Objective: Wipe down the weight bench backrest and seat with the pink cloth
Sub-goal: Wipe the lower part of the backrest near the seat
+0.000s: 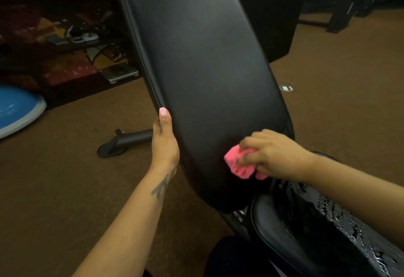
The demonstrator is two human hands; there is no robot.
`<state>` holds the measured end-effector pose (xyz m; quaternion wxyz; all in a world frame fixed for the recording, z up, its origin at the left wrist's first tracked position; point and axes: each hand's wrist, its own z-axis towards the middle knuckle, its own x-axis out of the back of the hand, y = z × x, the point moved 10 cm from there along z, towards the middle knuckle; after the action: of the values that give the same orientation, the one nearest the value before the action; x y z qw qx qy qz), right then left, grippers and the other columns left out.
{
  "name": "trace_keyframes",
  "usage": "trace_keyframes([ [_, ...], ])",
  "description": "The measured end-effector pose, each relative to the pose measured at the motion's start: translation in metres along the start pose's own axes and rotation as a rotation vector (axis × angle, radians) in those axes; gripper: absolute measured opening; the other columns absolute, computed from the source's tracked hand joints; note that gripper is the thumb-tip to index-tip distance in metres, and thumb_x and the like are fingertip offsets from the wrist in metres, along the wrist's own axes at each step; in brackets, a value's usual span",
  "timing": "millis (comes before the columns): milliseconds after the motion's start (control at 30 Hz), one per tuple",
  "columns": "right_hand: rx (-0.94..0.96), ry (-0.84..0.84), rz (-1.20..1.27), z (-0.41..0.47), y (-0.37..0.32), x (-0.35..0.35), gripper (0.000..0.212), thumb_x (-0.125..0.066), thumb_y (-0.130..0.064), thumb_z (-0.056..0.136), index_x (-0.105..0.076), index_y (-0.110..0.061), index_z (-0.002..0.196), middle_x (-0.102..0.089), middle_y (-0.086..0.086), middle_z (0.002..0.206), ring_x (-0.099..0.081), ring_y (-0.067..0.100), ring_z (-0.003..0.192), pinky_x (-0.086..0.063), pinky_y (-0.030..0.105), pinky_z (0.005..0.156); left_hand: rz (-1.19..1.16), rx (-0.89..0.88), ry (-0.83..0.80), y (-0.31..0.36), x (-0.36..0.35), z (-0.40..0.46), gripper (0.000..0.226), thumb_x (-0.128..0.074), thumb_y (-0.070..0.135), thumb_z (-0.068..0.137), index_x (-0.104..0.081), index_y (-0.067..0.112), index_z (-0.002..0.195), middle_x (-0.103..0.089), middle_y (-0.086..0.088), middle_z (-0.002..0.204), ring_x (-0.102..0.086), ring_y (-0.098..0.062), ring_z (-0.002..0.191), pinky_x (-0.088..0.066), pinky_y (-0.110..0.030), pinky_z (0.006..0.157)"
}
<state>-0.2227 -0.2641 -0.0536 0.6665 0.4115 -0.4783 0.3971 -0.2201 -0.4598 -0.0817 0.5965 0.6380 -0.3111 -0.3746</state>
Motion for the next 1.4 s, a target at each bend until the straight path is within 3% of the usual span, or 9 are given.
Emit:
trace_keyframes([
  [100,-0.146,0.146,0.041,0.008,0.029,0.023,0.036,-0.046,-0.024,0.069,-0.073,-0.029,0.091,-0.063,0.003,0.091,-0.06,0.025,0.074,-0.046,0.032,0.064,-0.004,0.001,0.006,-0.001,0.0,0.0,0.103,-0.031,0.084,0.067,-0.03,0.025,0.151,-0.042,0.003,0.151,-0.038,-0.019,0.139,-0.029,-0.046,0.116],
  [200,-0.186,0.279,0.107,0.019,0.023,0.032,0.035,-0.048,-0.023,0.071,-0.073,-0.026,0.095,-0.063,0.003,0.09,-0.06,0.024,0.074,-0.044,0.03,0.066,-0.023,-0.011,0.008,0.0,0.0,0.0,0.107,-0.034,0.092,0.066,-0.033,0.026,0.15,-0.044,0.004,0.15,-0.041,-0.018,0.137,-0.031,-0.044,0.115],
  [333,-0.064,0.173,0.115,0.01,-0.007,0.008,0.035,-0.049,-0.025,0.069,-0.071,-0.031,0.095,-0.063,0.0,0.093,-0.057,0.019,0.077,-0.041,0.03,0.064,-0.04,-0.022,0.012,-0.006,0.001,-0.001,0.117,-0.039,0.098,0.054,-0.036,0.029,0.148,-0.046,0.007,0.148,-0.041,-0.015,0.137,-0.03,-0.045,0.116],
  [467,-0.091,0.08,0.054,-0.007,0.018,0.002,0.038,-0.045,-0.025,0.063,-0.072,-0.032,0.09,-0.064,-0.001,0.092,-0.06,0.021,0.074,-0.033,0.029,0.064,-0.054,-0.025,-0.005,-0.012,-0.002,-0.007,0.106,-0.038,0.094,0.062,-0.037,0.031,0.147,-0.047,0.009,0.147,-0.041,-0.014,0.136,-0.029,-0.047,0.116],
  [700,-0.232,0.311,0.112,0.005,0.038,0.023,0.035,-0.065,-0.014,0.061,-0.073,-0.025,0.093,-0.063,0.004,0.089,-0.058,0.024,0.073,-0.045,0.033,0.063,-0.065,-0.015,0.07,-0.015,-0.001,-0.007,0.096,-0.033,0.084,0.069,-0.034,0.029,0.148,-0.045,0.008,0.146,-0.041,-0.015,0.135,-0.03,-0.045,0.116],
  [933,-0.033,0.074,0.044,-0.016,0.018,-0.005,0.035,-0.047,-0.026,0.064,-0.072,-0.035,0.088,-0.064,-0.003,0.09,-0.055,0.019,0.075,-0.037,0.03,0.062,-0.06,-0.048,0.119,-0.015,0.002,-0.006,0.088,-0.03,0.082,0.074,-0.036,0.03,0.145,-0.045,0.015,0.138,-0.04,-0.012,0.134,-0.029,-0.04,0.116],
  [1133,-0.246,0.217,0.055,-0.011,0.067,0.02,0.036,-0.047,-0.019,0.065,-0.074,-0.026,0.088,-0.063,0.003,0.089,-0.058,0.026,0.071,-0.045,0.034,0.063,-0.081,-0.061,0.136,-0.016,0.002,-0.006,0.085,-0.032,0.084,0.073,-0.042,0.032,0.139,-0.05,0.019,0.13,-0.045,-0.007,0.127,-0.032,-0.039,0.114],
  [1233,-0.208,0.293,0.12,0.001,0.049,0.022,0.036,-0.058,-0.013,0.062,-0.073,-0.025,0.093,-0.063,0.001,0.09,-0.057,0.022,0.075,-0.045,0.032,0.067,-0.085,-0.073,0.131,-0.016,0.002,-0.004,0.086,-0.034,0.086,0.074,-0.042,0.034,0.142,-0.052,0.017,0.135,-0.047,-0.008,0.128,-0.034,-0.039,0.113],
  [1400,-0.091,0.117,0.077,-0.015,0.037,0.001,0.035,-0.051,-0.023,0.061,-0.072,-0.033,0.087,-0.064,-0.003,0.09,-0.057,0.018,0.074,-0.042,0.028,0.062,-0.077,-0.092,0.127,-0.016,0.003,-0.004,0.085,-0.031,0.084,0.076,-0.042,0.034,0.143,-0.051,0.017,0.136,-0.046,-0.008,0.129,-0.033,-0.041,0.114],
])
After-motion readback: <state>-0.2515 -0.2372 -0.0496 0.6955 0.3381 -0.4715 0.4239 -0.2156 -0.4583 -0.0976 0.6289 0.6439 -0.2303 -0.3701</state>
